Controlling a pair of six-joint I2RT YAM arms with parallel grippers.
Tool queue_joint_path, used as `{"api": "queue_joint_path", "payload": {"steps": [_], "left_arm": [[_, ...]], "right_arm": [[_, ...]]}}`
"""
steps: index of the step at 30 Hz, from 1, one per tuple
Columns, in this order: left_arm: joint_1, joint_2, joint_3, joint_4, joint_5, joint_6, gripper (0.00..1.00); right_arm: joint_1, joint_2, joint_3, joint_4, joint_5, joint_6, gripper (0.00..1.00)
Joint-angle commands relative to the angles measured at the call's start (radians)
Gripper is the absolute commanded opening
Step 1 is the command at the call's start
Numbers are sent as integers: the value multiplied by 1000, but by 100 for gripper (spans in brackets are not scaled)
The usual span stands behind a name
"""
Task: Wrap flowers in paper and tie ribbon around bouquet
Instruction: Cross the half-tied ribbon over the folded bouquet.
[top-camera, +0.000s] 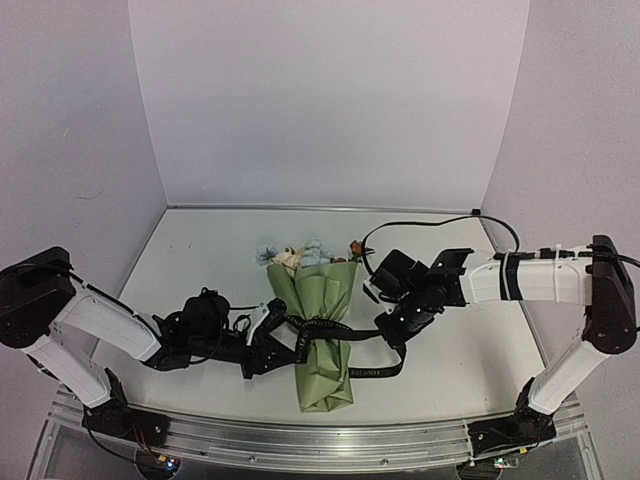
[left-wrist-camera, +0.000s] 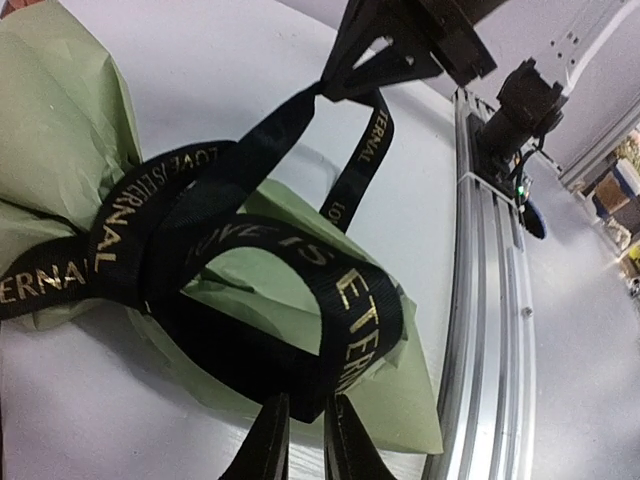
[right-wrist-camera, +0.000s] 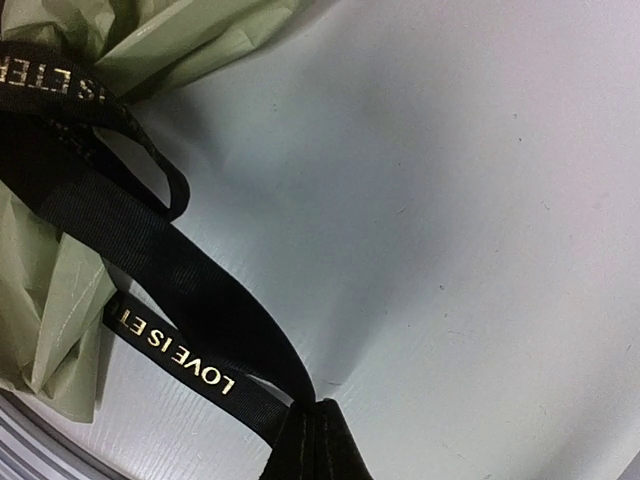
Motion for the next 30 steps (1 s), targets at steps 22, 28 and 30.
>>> {"api": "queue_joint_path", "payload": {"steps": [22, 28, 30], "left_arm": [[104, -226, 207, -287, -169, 178, 46], [129, 5, 457, -463, -43, 302, 42], [130, 72, 528, -527, -7, 352, 41]], "right_arm": [[-2, -67, -31, 84, -5, 51, 0], [8, -92, -89, 161, -46, 92, 0], [19, -95, -103, 188, -47, 102, 0]]}}
